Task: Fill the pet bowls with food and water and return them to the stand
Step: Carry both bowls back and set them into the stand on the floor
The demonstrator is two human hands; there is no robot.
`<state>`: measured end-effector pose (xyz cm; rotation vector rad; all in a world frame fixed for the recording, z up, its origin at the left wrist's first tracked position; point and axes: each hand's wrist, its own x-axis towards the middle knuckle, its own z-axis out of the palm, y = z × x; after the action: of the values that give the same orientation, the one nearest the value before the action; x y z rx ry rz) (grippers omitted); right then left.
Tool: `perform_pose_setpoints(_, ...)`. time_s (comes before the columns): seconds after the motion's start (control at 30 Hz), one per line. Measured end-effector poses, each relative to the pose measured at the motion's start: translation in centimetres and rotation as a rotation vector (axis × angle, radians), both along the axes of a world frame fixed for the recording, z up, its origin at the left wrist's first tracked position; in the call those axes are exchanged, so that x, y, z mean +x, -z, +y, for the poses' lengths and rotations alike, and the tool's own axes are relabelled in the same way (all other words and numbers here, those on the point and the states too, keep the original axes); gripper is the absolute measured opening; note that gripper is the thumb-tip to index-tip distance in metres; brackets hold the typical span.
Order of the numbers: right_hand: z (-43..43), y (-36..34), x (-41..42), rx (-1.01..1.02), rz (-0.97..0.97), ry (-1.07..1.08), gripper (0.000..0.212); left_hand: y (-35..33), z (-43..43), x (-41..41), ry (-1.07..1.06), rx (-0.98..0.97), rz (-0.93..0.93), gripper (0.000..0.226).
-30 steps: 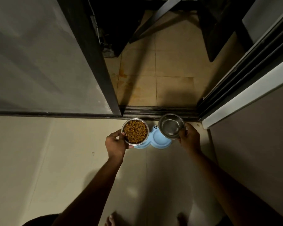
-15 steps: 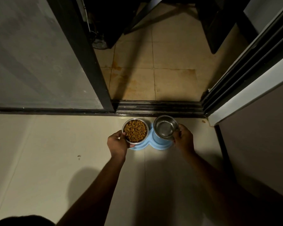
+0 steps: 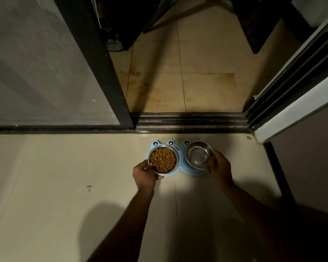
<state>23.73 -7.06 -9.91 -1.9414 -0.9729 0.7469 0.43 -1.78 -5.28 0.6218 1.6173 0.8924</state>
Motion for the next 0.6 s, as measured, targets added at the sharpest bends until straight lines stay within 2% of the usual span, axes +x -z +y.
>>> perform_pose_setpoints(0.13,0.0,1.7,-0.2,0.000,0.000,0.018,0.026,0.9,0.6,0.0,-0.034,-0.020,-0.037,0.018)
perform_pose_setpoints(0.37,0.1,2.8,0.2,0.020,-0.066,-0.005,0.053,1.9,1.0,0.4,0.002,0.012,0.038,0.023)
perform_pose_setpoints(0.43,0.2,2.9,0.2,0.018,-0.078,0.007,0.048,2.1,1.1,0.3,-0.002,0.018,0.038,0.021)
perform_pose_setpoints(0.53,0.5,3.2,0.1,-0.005,-0.095,0.016,0.024,2.4,1.1,0.2,-0.020,0.002,0.054,0.015)
perform_pose_setpoints(0.6,0.6,3.1,-0.1,-0.005,-0.098,0.023,0.022,2.8,1.2,-0.1,-0.050,-0.032,0.077,0.010)
